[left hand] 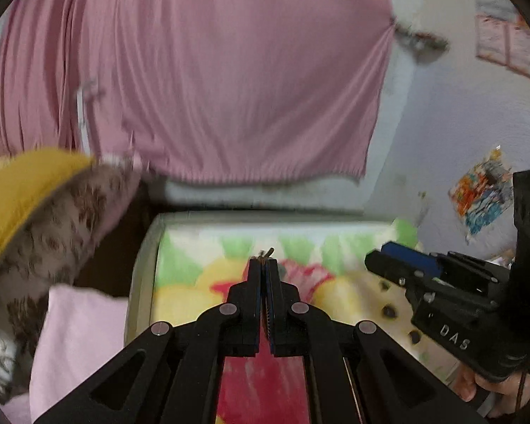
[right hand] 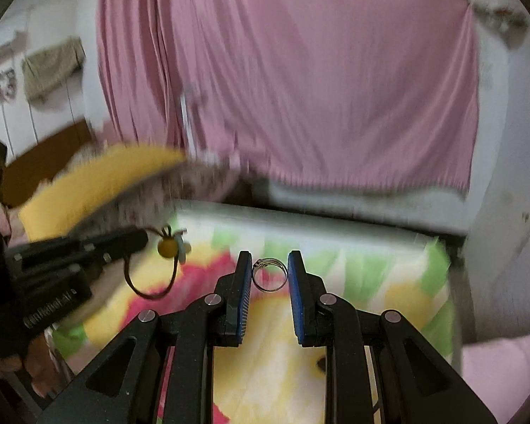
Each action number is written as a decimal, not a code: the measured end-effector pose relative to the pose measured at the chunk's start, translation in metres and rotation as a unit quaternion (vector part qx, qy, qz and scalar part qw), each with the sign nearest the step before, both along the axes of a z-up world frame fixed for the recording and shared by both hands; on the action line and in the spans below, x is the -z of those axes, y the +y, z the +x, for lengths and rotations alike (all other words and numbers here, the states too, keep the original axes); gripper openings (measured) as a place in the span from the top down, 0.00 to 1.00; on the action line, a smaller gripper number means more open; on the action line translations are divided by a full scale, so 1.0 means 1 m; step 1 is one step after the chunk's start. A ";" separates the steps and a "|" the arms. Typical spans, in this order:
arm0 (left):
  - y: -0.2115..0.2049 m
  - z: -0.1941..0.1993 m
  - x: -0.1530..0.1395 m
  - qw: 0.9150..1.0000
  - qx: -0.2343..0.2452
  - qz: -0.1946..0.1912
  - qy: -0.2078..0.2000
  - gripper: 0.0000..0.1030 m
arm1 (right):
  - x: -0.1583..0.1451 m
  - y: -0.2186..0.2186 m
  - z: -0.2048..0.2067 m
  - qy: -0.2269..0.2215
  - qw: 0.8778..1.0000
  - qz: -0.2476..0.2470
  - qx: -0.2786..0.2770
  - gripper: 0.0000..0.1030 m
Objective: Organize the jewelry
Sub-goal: 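Carry the ring and hair tie over the painted tray with both tools, then open both tools to drop the ring and hair tie into the tray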
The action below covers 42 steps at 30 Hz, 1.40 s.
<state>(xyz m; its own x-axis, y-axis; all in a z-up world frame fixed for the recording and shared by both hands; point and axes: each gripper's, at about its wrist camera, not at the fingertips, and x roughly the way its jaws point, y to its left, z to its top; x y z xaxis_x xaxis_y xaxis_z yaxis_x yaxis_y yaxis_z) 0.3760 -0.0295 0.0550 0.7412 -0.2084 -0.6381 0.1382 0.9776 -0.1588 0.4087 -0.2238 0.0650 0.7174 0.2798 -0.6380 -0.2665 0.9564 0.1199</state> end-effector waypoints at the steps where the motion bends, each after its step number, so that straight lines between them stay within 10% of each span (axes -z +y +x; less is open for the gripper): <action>1: 0.002 0.004 0.005 1.000 0.002 -0.001 0.018 0.97 | 0.006 0.000 0.004 0.019 1.000 -0.004 -0.004 0.82; 7: 0.010 0.019 0.027 0.996 -0.001 -0.007 0.091 0.97 | 0.045 -0.002 0.022 0.127 0.992 -0.013 -0.024 0.82; 19: 0.020 0.029 0.045 0.987 0.012 -0.011 0.160 0.94 | 0.048 0.011 0.023 0.174 0.983 -0.033 -0.049 0.72; 42: 0.035 -0.102 -0.015 0.994 -0.031 -0.058 -0.089 0.04 | -0.022 -0.035 -0.106 -0.058 0.997 0.027 0.041 0.09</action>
